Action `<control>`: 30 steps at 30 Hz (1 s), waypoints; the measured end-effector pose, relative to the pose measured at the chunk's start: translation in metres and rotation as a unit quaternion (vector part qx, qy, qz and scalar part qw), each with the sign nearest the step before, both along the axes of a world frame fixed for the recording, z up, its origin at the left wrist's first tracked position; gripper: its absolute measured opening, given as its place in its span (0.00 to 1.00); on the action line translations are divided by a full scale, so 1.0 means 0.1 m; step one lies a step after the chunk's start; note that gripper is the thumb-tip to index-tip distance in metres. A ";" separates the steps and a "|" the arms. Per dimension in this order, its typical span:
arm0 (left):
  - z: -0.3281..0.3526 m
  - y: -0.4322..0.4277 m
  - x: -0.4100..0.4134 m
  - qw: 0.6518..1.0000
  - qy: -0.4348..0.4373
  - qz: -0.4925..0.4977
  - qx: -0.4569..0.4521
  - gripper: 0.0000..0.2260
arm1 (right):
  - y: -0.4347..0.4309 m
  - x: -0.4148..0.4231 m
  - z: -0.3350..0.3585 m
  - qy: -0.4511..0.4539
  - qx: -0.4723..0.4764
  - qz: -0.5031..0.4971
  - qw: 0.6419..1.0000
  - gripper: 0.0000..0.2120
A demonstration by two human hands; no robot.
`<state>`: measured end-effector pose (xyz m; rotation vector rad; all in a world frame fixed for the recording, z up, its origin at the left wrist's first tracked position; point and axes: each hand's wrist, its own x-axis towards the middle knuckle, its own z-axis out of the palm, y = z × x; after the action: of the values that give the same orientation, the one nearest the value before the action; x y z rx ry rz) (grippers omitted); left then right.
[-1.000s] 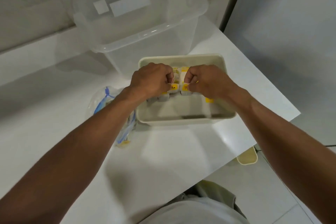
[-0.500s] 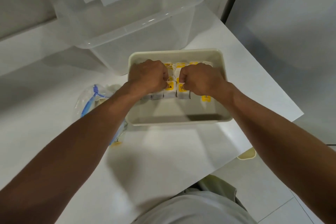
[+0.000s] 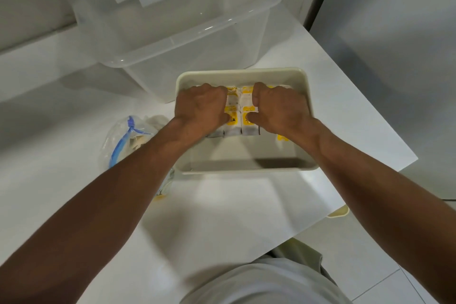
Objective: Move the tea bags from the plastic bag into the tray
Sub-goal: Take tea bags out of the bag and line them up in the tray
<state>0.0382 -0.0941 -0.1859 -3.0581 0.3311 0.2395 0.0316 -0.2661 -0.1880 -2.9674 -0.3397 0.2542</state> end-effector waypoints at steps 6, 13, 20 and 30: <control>0.04 -0.02 -0.15 0.998 -0.009 -0.017 0.066 0.24 | 0.00 -0.15 0.10 0.061 -0.012 0.015 0.998 0.28; 0.01 -0.04 -0.19 0.997 -0.014 -0.035 0.064 0.22 | 0.03 -0.15 0.00 0.068 -0.024 0.013 0.997 0.28; 0.18 0.05 -0.24 1.000 0.021 -0.004 -0.015 0.21 | -0.02 -0.15 0.02 0.096 0.068 -0.020 0.993 0.24; 0.39 0.40 -0.69 0.969 0.042 0.064 -0.234 0.14 | 0.14 -0.33 0.28 0.160 0.259 0.021 0.952 0.11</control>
<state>-0.0309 -0.0544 -0.1472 -3.5499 0.2174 0.3428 -0.0015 -0.2520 -0.1595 -2.3563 -0.3610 0.5470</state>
